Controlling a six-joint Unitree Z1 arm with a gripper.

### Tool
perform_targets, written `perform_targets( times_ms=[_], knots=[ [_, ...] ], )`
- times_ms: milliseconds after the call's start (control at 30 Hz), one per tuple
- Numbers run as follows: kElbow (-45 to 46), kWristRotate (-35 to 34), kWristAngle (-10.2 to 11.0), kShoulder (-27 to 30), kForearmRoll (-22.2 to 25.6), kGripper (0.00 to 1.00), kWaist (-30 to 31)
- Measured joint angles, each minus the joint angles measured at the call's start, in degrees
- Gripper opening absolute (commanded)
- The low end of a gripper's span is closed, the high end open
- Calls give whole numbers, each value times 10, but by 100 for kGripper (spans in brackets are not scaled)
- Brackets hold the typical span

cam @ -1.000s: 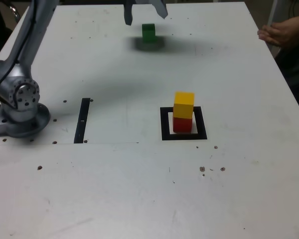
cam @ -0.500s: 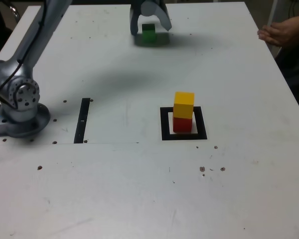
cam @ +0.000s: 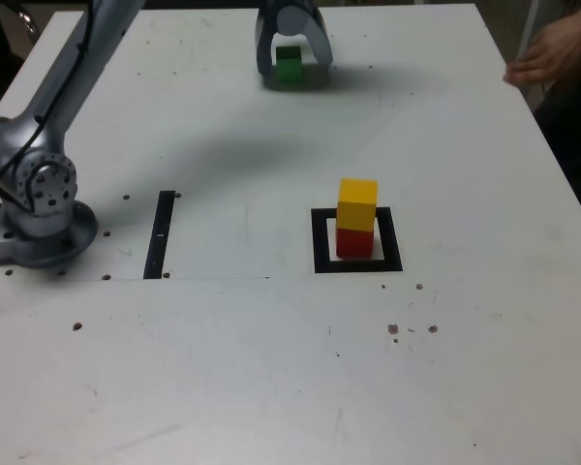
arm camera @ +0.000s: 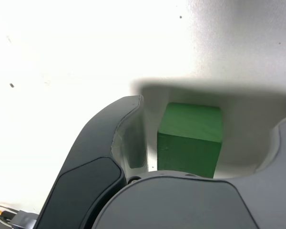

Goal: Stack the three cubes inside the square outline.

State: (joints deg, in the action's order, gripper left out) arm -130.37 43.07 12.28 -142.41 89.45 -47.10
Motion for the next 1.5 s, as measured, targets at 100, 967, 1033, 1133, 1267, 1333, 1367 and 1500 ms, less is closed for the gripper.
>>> perform_targets(
  times_ms=[100, 967, 1033, 1133, 1267, 1333, 1367, 1500],
  knots=[
    [0, -3, -1, 0, 0, 55, 0],
    [0, -8, -4, 0, 0, 25, 1],
    [0, -8, -5, 0, 1, 25, 1],
    [1, -8, -7, 2, 1, 25, 3],
    [6, -12, -13, 18, 5, 25, 12],
    [14, -17, -20, 35, 9, 25, 17],
    [19, -21, -25, 45, 11, 25, 22],
    [49, -41, -42, 88, 15, 25, 44]
  ],
)
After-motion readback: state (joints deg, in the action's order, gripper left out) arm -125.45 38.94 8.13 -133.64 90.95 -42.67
